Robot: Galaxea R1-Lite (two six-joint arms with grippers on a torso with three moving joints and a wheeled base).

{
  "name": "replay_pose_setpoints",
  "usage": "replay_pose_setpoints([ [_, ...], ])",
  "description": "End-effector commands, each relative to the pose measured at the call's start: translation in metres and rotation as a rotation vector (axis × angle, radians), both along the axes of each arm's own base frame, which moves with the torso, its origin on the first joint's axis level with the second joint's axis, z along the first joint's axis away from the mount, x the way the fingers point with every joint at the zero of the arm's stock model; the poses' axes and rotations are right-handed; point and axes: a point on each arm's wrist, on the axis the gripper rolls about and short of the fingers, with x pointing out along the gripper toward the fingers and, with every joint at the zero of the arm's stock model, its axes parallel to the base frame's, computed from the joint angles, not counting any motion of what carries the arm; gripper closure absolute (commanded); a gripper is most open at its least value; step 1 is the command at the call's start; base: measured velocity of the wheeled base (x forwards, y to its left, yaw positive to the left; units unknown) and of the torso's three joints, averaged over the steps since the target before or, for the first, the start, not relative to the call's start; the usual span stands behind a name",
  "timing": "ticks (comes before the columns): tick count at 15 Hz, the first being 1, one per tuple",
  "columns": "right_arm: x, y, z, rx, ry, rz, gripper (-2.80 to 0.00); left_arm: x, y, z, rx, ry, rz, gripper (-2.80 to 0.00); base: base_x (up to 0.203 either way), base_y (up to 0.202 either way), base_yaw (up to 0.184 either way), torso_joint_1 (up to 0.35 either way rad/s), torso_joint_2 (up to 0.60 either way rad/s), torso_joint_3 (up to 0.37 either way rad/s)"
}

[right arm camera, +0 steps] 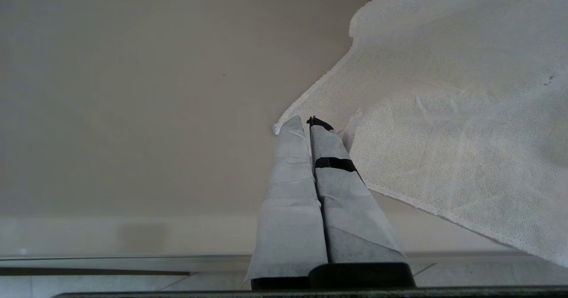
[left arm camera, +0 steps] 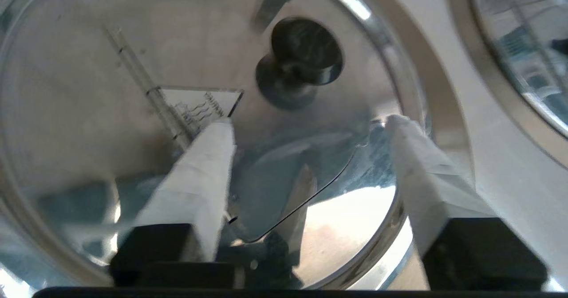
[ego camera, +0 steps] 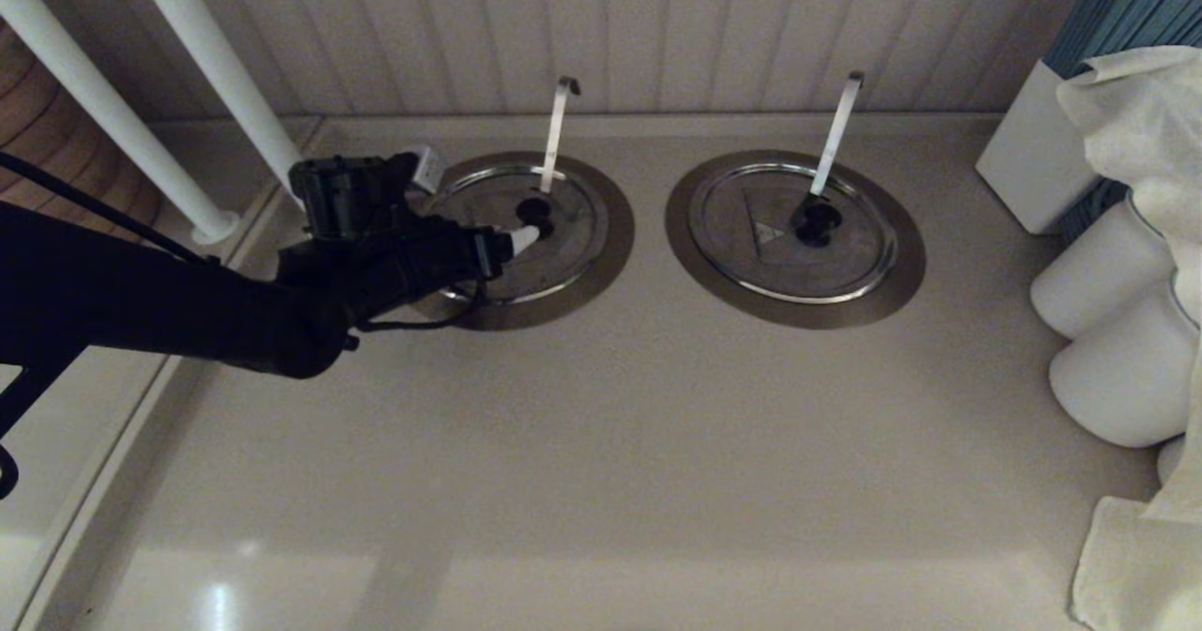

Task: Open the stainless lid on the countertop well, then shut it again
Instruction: Open the lid

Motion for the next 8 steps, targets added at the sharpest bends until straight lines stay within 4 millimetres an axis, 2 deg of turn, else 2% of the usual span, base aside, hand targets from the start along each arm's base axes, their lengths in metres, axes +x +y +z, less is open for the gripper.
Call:
replay_pose_setpoints([
  [1,0.000,0.000,0.000,0.000,0.000,0.000,0.00,-0.001,-0.003,-0.002,-0.003,0.004,-0.012,-2.80,0.000,0.000,0.000,0.000,0.00,0.000],
  [3,0.000,0.000,0.000,0.000,0.000,0.000,0.00,0.000,-0.010,-0.008,0.006,0.016,-0.023,-2.80,0.000,0.000,0.000,0.000,0.00,0.000],
  [5,0.000,0.000,0.000,0.000,0.000,0.000,0.00,0.008,-0.017,-0.025,0.020,0.045,-0.023,-2.80,0.000,0.000,0.000,0.000,0.00,0.000],
  [8,0.000,0.000,0.000,0.000,0.000,0.000,0.00,0.017,-0.022,-0.028,-0.003,-0.017,-0.015,-2.80,0.000,0.000,0.000,0.000,0.00,0.000],
])
